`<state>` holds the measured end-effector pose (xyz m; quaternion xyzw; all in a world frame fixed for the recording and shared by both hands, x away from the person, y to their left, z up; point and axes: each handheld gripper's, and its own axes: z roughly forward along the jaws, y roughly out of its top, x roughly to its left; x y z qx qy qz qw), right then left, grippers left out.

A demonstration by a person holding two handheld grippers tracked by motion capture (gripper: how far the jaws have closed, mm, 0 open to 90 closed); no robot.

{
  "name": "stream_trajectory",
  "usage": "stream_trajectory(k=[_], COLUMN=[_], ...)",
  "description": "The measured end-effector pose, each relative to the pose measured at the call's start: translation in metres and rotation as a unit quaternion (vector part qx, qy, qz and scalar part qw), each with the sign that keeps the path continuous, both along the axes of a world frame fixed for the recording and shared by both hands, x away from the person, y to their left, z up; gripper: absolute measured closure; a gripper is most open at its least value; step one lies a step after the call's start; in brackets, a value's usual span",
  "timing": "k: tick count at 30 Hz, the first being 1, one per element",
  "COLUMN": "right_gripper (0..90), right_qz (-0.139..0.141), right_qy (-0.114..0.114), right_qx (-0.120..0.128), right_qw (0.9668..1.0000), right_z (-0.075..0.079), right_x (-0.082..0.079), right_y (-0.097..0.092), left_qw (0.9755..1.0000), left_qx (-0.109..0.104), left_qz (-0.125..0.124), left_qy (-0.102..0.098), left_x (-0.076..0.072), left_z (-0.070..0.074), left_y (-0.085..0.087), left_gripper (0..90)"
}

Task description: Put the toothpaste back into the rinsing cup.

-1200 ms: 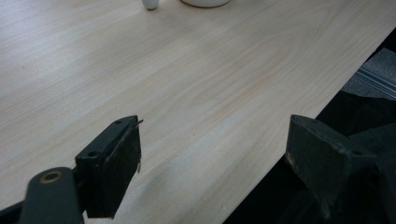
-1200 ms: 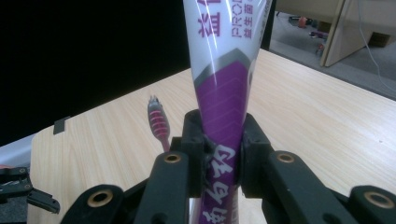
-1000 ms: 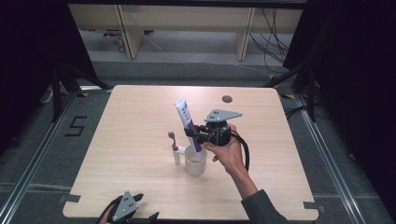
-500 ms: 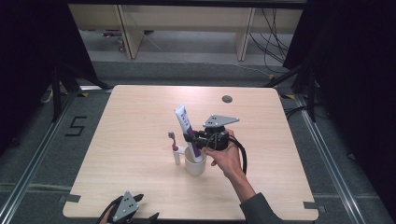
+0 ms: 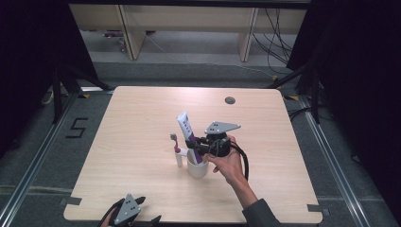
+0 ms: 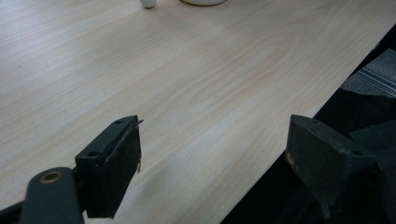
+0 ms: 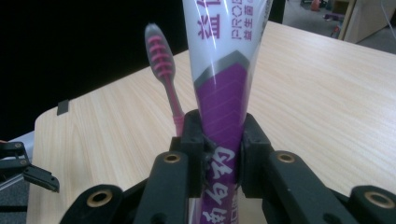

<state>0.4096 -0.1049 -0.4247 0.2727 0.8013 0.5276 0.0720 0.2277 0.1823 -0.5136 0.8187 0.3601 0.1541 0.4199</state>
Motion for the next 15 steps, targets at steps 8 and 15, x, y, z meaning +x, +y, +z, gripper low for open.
stream_trajectory(k=[8,15], right_gripper=[76.4,76.1], right_qz=[0.000,-0.001], right_qy=[0.002,0.003], right_qx=[-0.009,-0.017], right_qw=[1.0000,0.9999], right_z=[-0.008,-0.014], right_x=[-0.001,-0.002], right_y=[-0.002,-0.002], left_qw=[1.0000,1.0000], left_qx=[0.007,0.008], left_qz=[0.000,-0.001], left_qy=[-0.002,-0.002], left_x=[0.001,0.001], left_z=[0.000,0.000], left_y=[0.000,0.001], left_gripper=[17.8,17.8])
